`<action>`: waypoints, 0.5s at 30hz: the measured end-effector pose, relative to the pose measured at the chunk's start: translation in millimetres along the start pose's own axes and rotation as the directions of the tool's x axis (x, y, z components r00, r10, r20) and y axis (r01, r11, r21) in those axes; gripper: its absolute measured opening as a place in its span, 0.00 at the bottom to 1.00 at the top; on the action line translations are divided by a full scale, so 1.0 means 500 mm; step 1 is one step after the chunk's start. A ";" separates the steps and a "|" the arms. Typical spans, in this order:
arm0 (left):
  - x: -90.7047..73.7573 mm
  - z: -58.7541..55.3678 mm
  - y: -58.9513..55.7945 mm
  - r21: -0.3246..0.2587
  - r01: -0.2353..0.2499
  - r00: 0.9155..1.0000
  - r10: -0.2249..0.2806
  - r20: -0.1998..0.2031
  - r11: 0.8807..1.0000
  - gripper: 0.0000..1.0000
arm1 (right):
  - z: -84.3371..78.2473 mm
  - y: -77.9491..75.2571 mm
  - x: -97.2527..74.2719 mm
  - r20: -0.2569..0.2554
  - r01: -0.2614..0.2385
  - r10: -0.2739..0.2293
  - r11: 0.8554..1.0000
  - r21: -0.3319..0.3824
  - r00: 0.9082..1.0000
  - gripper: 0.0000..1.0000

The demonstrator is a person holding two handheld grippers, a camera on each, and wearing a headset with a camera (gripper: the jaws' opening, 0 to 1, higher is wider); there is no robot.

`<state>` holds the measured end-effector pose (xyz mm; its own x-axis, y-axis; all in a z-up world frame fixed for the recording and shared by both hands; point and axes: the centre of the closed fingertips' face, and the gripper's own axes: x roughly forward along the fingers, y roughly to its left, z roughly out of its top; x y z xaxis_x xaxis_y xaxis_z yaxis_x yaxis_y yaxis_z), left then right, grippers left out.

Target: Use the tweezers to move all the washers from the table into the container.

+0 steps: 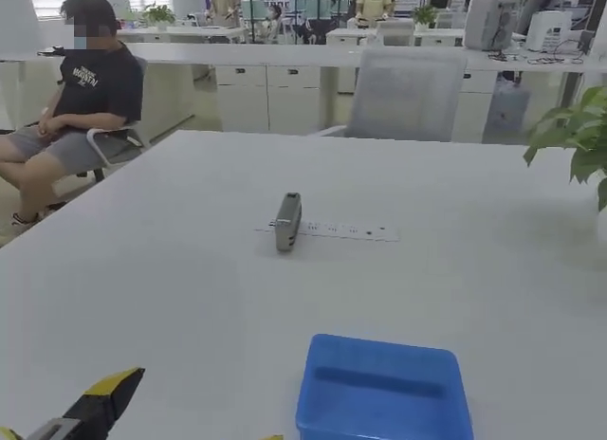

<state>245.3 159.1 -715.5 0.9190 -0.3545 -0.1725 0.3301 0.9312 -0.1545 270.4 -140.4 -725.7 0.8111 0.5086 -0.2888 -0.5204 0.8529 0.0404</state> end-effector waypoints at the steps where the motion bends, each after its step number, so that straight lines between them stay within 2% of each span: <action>1: 0.000 -0.001 -0.001 0.001 0.003 1.000 -0.003 -0.003 1.000 0.89 | 0.000 -0.001 0.000 0.001 0.003 -0.003 1.000 0.000 1.000 0.77; 15: 0.005 -0.017 -0.016 0.006 0.039 0.998 -0.039 -0.053 0.999 0.85 | 0.001 -0.010 -0.003 0.006 0.031 -0.031 0.999 -0.011 1.000 0.75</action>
<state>243.1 150.2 -723.0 0.8928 -0.3942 -0.2181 0.3670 0.9171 -0.1557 271.9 -145.6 -724.8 0.8284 0.4829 -0.2840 -0.4982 0.8668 0.0208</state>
